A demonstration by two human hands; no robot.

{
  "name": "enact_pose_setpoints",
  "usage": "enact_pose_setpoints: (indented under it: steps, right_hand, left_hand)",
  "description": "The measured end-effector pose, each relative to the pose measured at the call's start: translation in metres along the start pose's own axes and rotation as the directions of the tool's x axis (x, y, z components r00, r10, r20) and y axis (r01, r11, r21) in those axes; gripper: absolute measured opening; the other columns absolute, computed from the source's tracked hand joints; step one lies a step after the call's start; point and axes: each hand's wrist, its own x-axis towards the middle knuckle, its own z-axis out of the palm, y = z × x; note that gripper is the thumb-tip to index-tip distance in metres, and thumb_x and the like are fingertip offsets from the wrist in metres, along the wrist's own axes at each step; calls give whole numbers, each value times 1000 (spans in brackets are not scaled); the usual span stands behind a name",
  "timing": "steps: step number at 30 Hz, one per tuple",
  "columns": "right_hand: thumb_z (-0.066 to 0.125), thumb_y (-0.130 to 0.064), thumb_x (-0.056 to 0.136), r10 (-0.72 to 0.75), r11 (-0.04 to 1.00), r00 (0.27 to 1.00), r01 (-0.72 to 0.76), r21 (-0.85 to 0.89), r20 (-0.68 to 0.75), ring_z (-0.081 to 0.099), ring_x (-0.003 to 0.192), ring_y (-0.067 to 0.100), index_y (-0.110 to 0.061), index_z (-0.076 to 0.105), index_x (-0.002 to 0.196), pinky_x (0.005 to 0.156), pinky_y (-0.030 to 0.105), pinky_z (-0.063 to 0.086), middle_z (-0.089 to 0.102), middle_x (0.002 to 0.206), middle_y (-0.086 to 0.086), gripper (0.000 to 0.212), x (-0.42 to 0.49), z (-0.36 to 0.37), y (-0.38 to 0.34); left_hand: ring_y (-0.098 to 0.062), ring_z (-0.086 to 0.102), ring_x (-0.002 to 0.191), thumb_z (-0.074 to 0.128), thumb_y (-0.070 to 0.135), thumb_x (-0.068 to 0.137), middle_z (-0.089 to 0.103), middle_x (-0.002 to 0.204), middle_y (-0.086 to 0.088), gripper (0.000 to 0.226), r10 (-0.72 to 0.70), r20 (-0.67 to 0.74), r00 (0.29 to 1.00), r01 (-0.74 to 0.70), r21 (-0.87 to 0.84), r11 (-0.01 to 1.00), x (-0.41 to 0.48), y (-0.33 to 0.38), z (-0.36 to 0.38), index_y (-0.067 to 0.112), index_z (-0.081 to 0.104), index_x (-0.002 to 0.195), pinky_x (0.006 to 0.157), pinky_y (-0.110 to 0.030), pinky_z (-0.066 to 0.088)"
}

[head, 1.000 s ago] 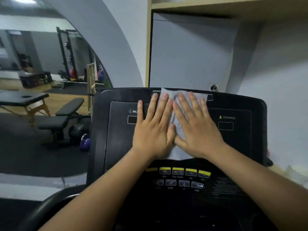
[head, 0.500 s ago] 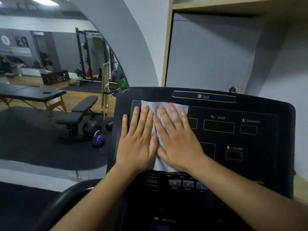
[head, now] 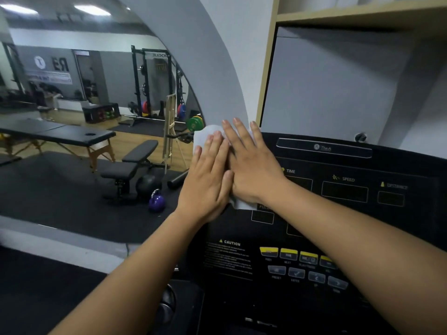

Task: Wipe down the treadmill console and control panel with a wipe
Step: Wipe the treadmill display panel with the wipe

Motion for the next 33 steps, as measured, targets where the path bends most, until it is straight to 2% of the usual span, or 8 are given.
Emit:
enact_pose_setpoints:
  steps: [4, 8, 10, 13, 17, 22, 28, 33]
  right_hand:
    - [16, -41, 92, 23, 1000, 1000, -22, 12, -19, -22, 147, 34, -6, -12, 153, 119, 53, -6, -21, 160, 17, 75, -16, 5, 11]
    - [20, -44, 94, 62, 998, 998, -62, 15, 0, -25, 146, 32, -8, -14, 152, 119, 53, -5, -24, 159, 15, 77, -42, 11, 33]
    - [16, -51, 92, 80, 997, 997, -81, 2, 18, -21, 147, 32, -10, -13, 153, 118, 58, -2, -21, 161, 14, 79, -61, 14, 50]
    - [9, -62, 90, 123, 992, 992, -124, 7, 36, -14, 149, 32, -12, -3, 154, 117, 62, 2, -13, 162, 13, 82, -94, 17, 77]
    - [21, -57, 94, 214, 977, 976, -214, 17, 38, -6, 150, 32, -8, 9, 155, 117, 63, 6, -3, 163, 15, 79, -138, 27, 109]
    - [22, -56, 93, 347, 938, 936, -347, -9, 63, -4, 151, 30, -7, 5, 155, 117, 63, 6, -3, 163, 16, 81, -189, 35, 148]
    - [18, -50, 93, 508, 861, 857, -509, -8, 84, -5, 151, 29, -7, 0, 155, 117, 63, 5, -4, 163, 15, 78, -241, 41, 182]
    - [15, -50, 94, 569, 822, 816, -569, -33, 103, -2, 151, 31, -7, -2, 154, 116, 64, 5, -2, 163, 16, 76, -263, 44, 194]
  left_hand:
    - [-25, 4, 153, 19, 38, 101, 7, 165, -15, 67, 68, 23, 997, -70, 167, 983, 7, 6, 7, 0, 13, 155, 124, -49, 6]
    - [-25, 0, 153, 17, 42, 102, 3, 165, -15, 69, 122, 65, 990, -130, 152, 980, 16, 32, 18, 0, 11, 155, 124, -47, 5]
    - [-23, 3, 153, 15, 44, 103, 6, 165, -14, 68, 177, 77, 981, -187, 160, 969, 20, 43, 24, 2, 13, 156, 124, -45, 8]
    - [-23, 7, 153, 14, 44, 103, 12, 165, -14, 66, 254, 85, 963, -266, 192, 945, 29, 66, 37, 4, 17, 156, 124, -44, 14]
    - [-24, 8, 153, 20, 42, 103, 12, 164, -14, 65, 317, 121, 941, -336, 191, 923, 47, 108, 60, 4, 17, 156, 123, -46, 14]
    - [-24, 4, 153, 8, 54, 101, 9, 165, -12, 74, 322, 172, 931, -357, 245, 901, 67, 164, 89, 5, 14, 156, 120, -60, 8]
    - [-25, 0, 153, 8, 57, 100, 7, 166, -10, 76, 416, 202, 887, -456, 233, 859, 89, 221, 120, 8, 11, 157, 118, -64, 1]
    - [-24, 1, 153, 9, 57, 100, 7, 166, -9, 75, 452, 218, 865, -497, 247, 832, 96, 246, 132, 9, 10, 157, 117, -64, 1]
